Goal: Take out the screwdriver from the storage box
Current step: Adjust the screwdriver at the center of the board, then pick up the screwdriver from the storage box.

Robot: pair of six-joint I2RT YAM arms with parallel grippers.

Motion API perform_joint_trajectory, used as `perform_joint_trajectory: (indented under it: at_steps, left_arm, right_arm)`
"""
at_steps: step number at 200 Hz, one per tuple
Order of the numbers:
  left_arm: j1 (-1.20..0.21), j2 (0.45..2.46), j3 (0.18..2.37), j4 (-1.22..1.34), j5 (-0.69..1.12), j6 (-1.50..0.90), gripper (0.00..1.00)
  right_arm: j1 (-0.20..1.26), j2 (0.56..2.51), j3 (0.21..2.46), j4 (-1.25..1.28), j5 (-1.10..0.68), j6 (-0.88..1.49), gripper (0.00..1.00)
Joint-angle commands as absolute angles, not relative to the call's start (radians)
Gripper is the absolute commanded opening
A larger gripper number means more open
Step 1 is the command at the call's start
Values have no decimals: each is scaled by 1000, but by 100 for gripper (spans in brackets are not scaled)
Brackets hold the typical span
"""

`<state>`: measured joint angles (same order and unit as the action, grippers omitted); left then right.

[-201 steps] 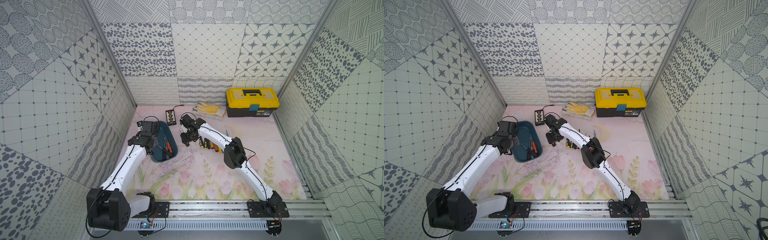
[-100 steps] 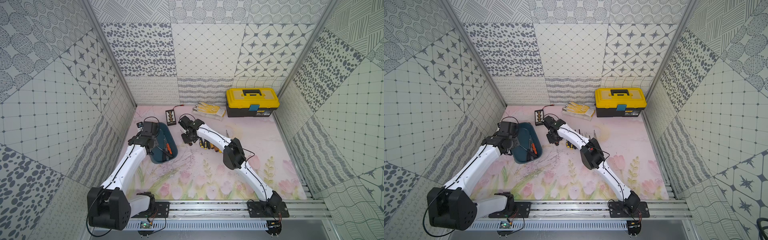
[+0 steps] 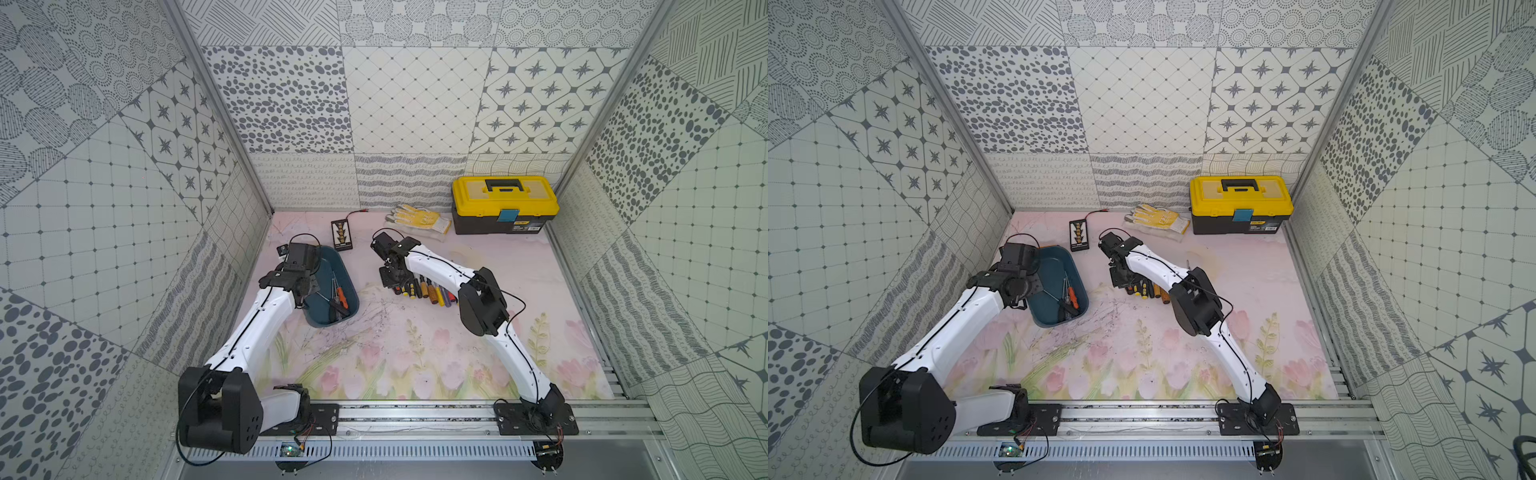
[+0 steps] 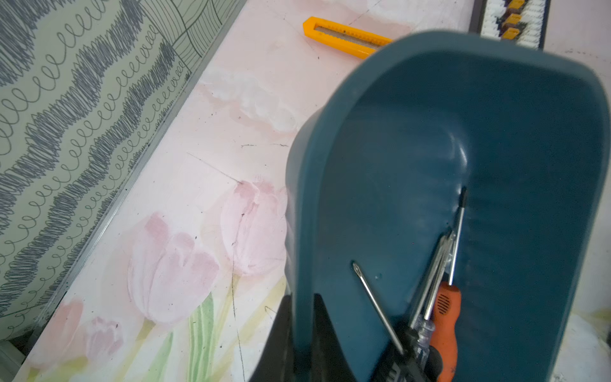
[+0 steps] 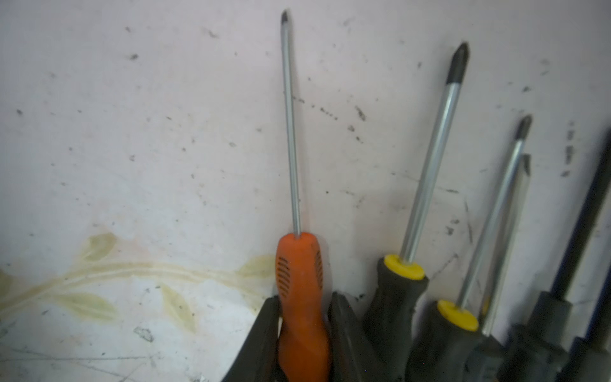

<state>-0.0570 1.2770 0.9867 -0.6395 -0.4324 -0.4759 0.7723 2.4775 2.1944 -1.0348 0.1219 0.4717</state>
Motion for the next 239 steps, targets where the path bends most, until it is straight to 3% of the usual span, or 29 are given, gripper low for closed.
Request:
perform_joint_trajectory:
  at_steps: [1, 73, 156, 192, 239]
  left_arm:
    - [-50, 1277, 976, -543, -359, -484, 0]
    - [-49, 1290, 979, -497, -254, -443, 0]
    - [-51, 1403, 971, -316, -81, -431, 0]
    - [-61, 1464, 985, -273, -24, -416, 0]
    - [-85, 1519, 999, -263, 10, -393, 0]
  right_arm:
    - [756, 2461, 2121, -1048, 134, 512, 18]
    - [756, 2405, 2102, -980, 91, 481, 36]
    - [757, 2133, 1866, -675, 74, 371, 46]
    - [758, 2029, 1765, -538, -102, 262, 49]
    - [793, 2085, 1835, -599, -275, 107, 51]
